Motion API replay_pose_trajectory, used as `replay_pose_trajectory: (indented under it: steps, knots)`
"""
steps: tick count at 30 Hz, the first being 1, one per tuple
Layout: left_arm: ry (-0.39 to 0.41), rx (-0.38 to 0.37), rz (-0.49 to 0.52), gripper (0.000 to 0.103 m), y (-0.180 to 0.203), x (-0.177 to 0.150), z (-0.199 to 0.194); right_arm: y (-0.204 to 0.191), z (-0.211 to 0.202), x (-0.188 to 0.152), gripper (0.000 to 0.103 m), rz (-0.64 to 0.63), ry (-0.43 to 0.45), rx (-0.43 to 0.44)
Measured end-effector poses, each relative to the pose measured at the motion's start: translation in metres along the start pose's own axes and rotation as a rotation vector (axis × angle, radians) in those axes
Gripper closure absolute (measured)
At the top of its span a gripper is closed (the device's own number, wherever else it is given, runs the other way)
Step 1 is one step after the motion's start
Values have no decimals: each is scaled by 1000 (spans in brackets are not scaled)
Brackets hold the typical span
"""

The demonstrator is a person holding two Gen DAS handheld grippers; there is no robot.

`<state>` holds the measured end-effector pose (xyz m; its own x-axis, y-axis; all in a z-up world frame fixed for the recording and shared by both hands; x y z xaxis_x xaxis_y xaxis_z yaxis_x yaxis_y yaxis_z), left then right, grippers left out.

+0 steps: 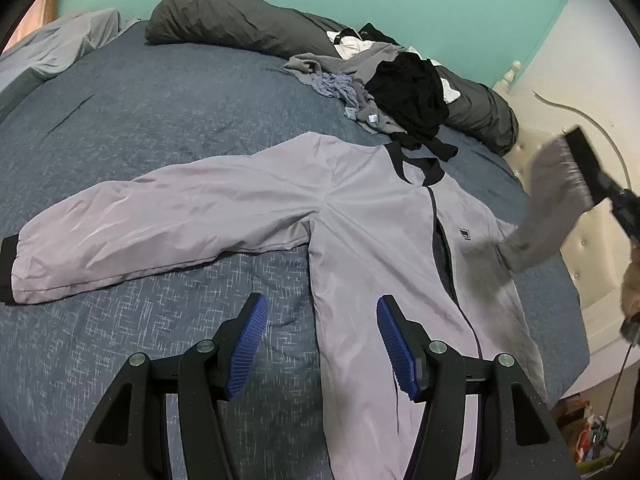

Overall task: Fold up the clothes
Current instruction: 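Lift the cuff and fold the sleeve across the jacket body with the right gripper, then release the cuff with the right gripper while the left gripper moves over it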

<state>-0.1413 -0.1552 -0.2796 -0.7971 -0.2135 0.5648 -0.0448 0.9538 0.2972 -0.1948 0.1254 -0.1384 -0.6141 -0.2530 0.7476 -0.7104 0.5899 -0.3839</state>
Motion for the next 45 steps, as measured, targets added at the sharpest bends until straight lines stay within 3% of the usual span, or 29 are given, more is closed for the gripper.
replay_pose_trajectory:
  steps: [3, 9, 17, 27, 36, 45]
  knots:
    - [-9, 2, -1, 41, -4, -4, 0, -27, 44, -30, 95, -25, -96, 50]
    - [-29, 12, 2, 41, -11, -11, 4, -44, 103, -84, 92, -32, -240, 57]
    - [-54, -19, 21, 40, 7, -14, 16, -18, 89, -92, 80, 33, -210, 60]
    - [-120, -78, 91, 40, 70, -35, 59, 90, 10, -93, 76, 104, -154, -130]
    - [-165, -105, 127, 40, 117, -52, 114, 236, -60, -127, 72, 232, -148, -397]
    - [-181, -107, 124, 40, 133, -63, 157, 323, -62, -164, 72, 289, -218, -530]
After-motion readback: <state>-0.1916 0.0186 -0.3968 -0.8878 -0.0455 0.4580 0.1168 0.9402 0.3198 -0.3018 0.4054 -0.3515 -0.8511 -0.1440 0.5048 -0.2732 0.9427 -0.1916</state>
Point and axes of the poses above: each gripper's, at about its wrist camera, not at the fingertips, and z roughly the way its jaws point, y to its right, x to its top, the point moved 7 cm from there along z, roughly the way its jaws point, and after that the axes turned 4 degrees about x, right-handed, at the moved point
